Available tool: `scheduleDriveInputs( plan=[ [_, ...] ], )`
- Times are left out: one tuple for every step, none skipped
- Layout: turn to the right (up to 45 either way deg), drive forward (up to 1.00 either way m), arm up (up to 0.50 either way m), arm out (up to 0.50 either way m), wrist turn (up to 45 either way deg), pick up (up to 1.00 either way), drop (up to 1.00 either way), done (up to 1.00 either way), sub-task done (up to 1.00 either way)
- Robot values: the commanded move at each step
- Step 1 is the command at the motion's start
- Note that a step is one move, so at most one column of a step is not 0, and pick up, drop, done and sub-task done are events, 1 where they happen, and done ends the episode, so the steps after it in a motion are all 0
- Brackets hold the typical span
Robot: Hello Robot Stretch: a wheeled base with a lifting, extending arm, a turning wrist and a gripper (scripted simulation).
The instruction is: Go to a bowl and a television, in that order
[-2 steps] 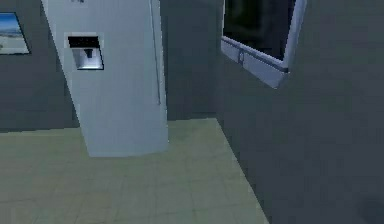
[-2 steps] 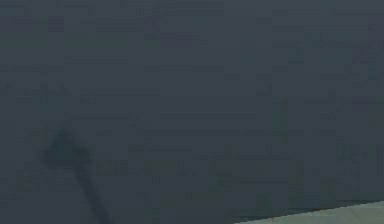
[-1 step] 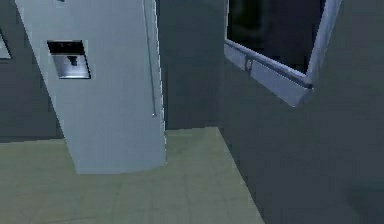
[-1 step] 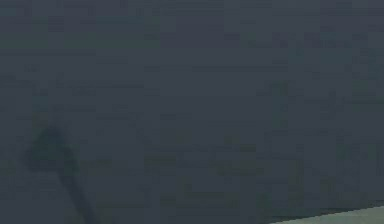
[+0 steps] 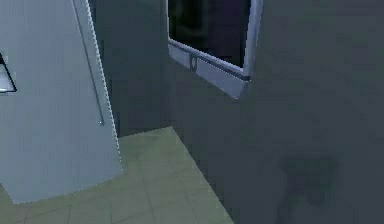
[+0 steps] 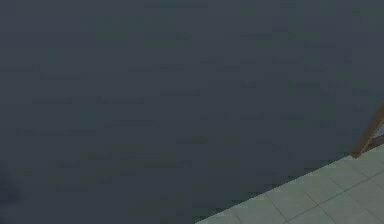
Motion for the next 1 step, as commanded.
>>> scheduleDriveInputs(
  plan=[
    [0.0, 0.00, 0.00, 0.00, 0.0, 0.00, 0.00, 1.00, 0.00]
  ],
)
